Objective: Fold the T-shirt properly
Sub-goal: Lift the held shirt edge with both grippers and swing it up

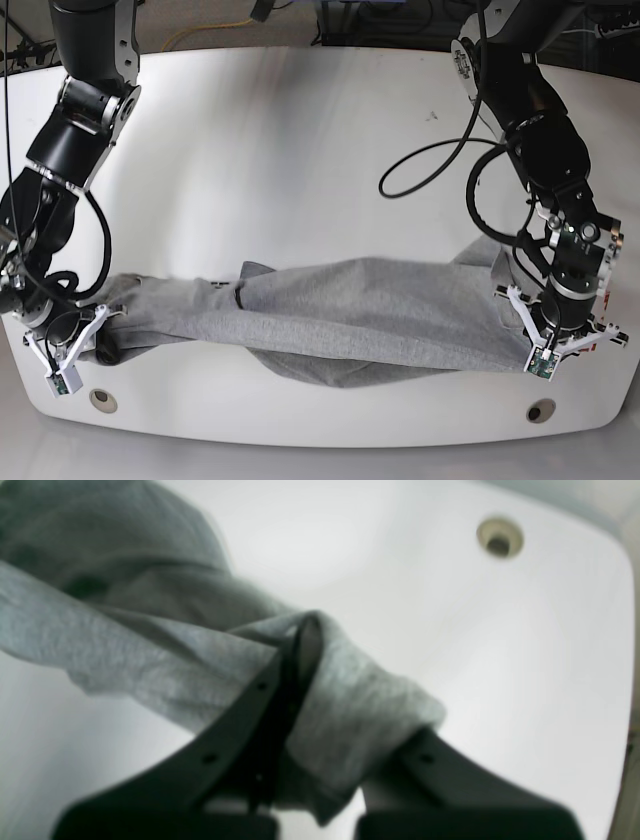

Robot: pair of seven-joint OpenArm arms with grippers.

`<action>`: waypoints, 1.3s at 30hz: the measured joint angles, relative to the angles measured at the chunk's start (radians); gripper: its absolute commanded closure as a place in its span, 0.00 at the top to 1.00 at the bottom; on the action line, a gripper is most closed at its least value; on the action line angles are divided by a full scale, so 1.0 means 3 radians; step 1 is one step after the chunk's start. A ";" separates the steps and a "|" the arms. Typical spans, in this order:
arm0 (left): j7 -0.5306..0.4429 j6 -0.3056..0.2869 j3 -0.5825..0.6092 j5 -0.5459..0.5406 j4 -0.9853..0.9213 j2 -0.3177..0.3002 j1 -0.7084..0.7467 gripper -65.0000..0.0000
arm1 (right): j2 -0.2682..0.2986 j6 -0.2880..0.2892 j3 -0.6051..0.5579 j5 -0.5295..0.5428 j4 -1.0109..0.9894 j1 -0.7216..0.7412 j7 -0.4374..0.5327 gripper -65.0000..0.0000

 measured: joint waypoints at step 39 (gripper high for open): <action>0.0289 -0.0008 0.0108 -0.0459 -0.0084 -0.0838 -0.1094 0.00 | 0.0425 -0.0009 -0.0640 0.0303 0.0245 0.0946 -0.0233 0.00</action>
